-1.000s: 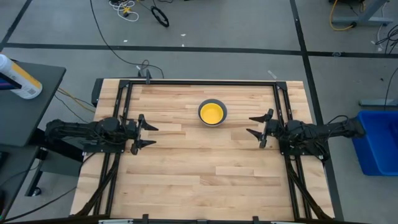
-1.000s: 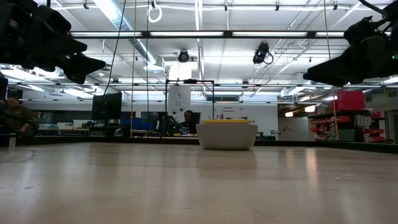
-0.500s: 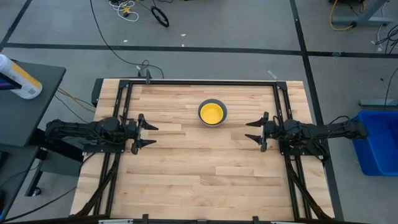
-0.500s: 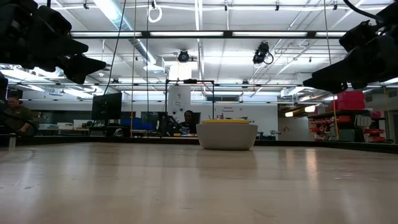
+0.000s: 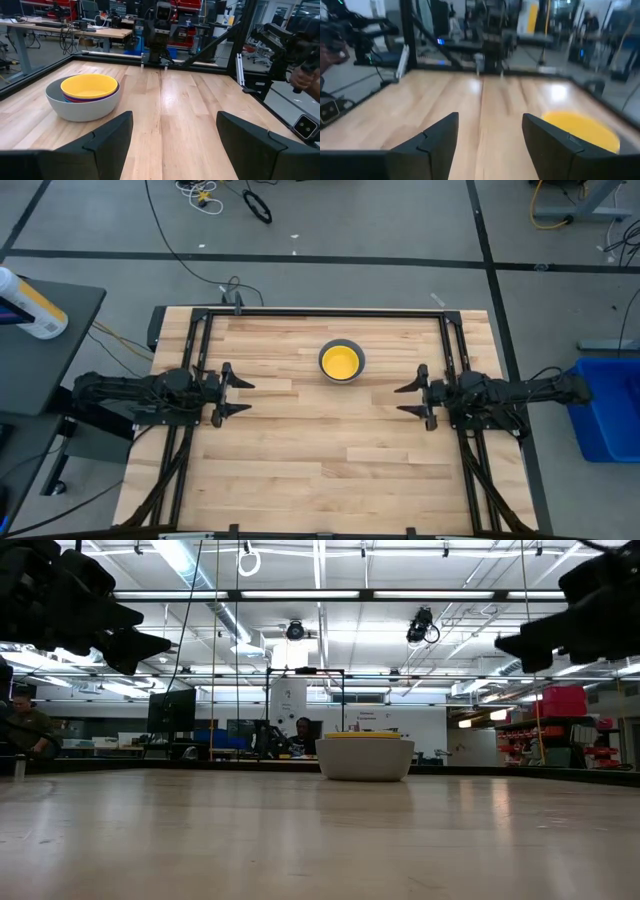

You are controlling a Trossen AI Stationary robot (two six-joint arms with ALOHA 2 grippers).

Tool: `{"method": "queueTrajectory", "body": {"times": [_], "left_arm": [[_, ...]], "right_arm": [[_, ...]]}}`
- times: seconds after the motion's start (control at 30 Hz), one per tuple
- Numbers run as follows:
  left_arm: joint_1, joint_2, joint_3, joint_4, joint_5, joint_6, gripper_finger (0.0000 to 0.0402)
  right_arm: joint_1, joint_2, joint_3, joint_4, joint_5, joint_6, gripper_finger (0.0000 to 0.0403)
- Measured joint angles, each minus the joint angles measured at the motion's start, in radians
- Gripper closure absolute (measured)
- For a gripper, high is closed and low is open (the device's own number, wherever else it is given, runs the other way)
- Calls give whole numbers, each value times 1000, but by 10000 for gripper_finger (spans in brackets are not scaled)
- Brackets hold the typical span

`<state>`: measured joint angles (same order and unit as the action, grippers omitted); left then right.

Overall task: Nest bowls inside each other
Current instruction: Return to home position

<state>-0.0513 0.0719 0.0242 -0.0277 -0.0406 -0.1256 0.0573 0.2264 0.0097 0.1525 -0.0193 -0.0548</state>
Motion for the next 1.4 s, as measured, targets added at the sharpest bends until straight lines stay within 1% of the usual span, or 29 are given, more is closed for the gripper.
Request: {"method": "queueTrajectory", "body": {"times": [0.17,0.4,0.67,0.87,0.93,1.07,1.27,1.4], "left_arm": [[0,0,0,0,0,-2,107],[0,0,0,0,2,-12,107],[0,0,1,0,7,-5,107],[0,0,1,0,8,6,107],[0,0,1,0,8,2,107],[0,0,1,-1,11,-3,107],[0,0,1,-1,11,-21,107],[0,0,1,-1,10,-33,107]], "right_arm": [[-5,1,0,-114,-12,103,182],[-4,0,0,-138,-12,144,193],[-4,0,0,-138,-7,98,205],[-4,-6,0,-130,102,32,212],[-4,-19,0,-125,123,9,214],[-4,-82,0,-110,120,-37,214],[-4,-225,0,-137,45,-92,205],[-4,-225,0,-142,36,-99,199]]}}
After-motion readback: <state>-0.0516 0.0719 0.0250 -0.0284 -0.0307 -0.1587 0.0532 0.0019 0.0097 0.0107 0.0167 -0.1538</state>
